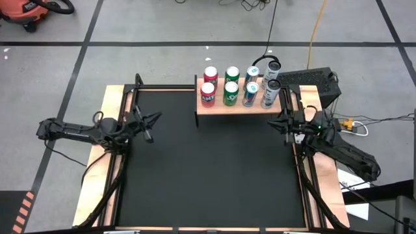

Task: Place canned beverage on shelf
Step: Return to Home Position

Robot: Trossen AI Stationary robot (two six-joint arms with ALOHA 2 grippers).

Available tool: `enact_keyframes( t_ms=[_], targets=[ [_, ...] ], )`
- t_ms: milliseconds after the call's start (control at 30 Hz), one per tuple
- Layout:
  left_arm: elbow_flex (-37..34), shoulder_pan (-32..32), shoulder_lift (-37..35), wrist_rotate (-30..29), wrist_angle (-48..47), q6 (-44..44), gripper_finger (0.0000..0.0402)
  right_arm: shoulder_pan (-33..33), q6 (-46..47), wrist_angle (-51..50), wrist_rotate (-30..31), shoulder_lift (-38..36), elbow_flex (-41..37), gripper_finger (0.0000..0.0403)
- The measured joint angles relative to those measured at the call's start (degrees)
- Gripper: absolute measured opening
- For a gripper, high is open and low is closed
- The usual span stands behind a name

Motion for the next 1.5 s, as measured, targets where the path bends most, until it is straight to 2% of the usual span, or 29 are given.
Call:
enact_keyframes(
  t_ms=[133,300,433,600,767,967,1000,1100,1267,1367,1500],
  targets=[
    [-0.5,1.02,-5.71,0.34,-3.57,-0.53,0.0,1.91,-0.85,2.07,1.96,-1.1,-3.33,0.0],
    [-6.0,2.74,-9.33,2.48,-1.88,-3.55,0.0,5.69,-1.04,3.73,4.87,-1.06,-7.05,0.0],
    [-9.49,3.43,-9.91,3.85,-1.37,-6.04,0.0,9.55,-0.72,6.98,9.11,-1.03,-10.22,0.0],
    [-9.51,4.2,-10.0,11.58,-3.62,-5.45,0.0,15.19,-3.68,6.27,14.3,-0.64,-10.26,0.0],
    [-9.53,5.93,-9.72,13.23,-3.59,-8.16,0.0,20.34,-6.38,6.75,19.67,-0.1,-10.33,0.0],
    [-9.52,5.97,-9.72,13.75,-3.46,-8.15,0.0,21.58,-7.44,7.24,21.04,-0.12,-10.39,0.0],
    [-9.36,5.97,-10.42,13.89,-4.77,-8.13,0.0,21.58,-7.48,7.24,21.04,-0.12,-10.39,0.0],
    [-6.87,5.91,-14.08,14.34,-16.58,-8.57,0.0,21.58,-7.36,7.24,21.04,-0.12,-10.42,0.0],
    [-5.64,5.86,-23.47,14.59,-29.42,-8.84,0.0,21.58,-7.49,7.06,21.04,-0.12,-10.44,0.0],
    [-6.06,5.86,-23.44,15.41,-32.57,-8.34,0.0,21.55,-7.19,5.68,21.0,-0.07,-10.44,0.0],
    [-7.43,5.89,-23.43,15.8,-30.3,-11.19,0.0,21.55,-6.25,4.83,20.95,0.38,-10.33,0.0]
  ],
)
